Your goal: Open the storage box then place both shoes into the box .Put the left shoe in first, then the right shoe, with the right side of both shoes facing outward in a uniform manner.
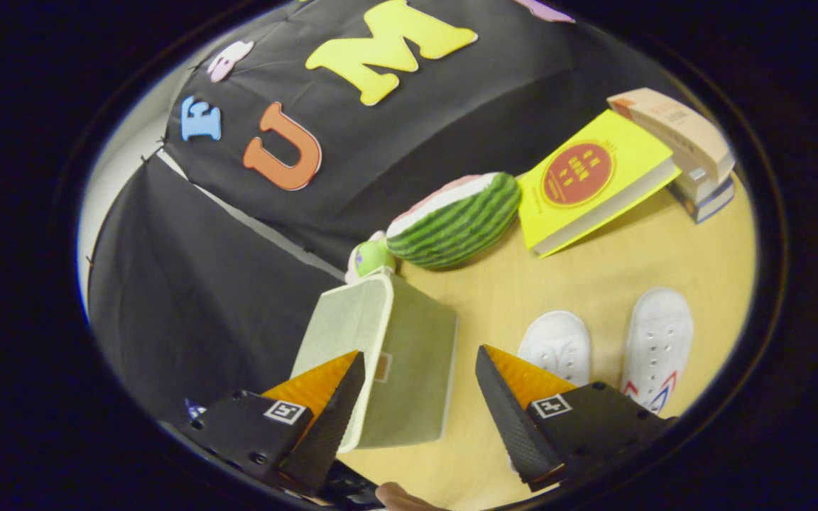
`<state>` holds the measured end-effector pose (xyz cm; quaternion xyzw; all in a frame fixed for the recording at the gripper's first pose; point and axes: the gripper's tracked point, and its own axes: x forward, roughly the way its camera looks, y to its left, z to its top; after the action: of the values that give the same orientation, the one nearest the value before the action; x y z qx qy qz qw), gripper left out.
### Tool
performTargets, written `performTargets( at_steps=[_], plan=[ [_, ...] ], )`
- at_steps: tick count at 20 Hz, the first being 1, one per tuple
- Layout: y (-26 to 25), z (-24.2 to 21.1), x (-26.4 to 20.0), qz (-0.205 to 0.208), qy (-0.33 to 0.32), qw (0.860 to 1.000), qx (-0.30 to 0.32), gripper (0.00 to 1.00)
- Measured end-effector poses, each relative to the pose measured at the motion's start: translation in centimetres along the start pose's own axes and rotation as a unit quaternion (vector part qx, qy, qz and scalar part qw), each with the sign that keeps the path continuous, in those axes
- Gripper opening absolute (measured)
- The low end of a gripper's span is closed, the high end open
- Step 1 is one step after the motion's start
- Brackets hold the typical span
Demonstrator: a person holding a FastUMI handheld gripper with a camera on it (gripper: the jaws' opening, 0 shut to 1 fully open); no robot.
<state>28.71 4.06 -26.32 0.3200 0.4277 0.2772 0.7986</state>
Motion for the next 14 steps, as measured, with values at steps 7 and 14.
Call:
performTargets(
  at_steps=[7, 14],
  plan=[
    [3.1, -1.9, 5.6, 0.125, 0.084, 0.983, 0.102, 0.90],
    [5.7, -1.4, 4.2, 0.155, 0.088, 0.975, 0.134, 0.05]
  ],
)
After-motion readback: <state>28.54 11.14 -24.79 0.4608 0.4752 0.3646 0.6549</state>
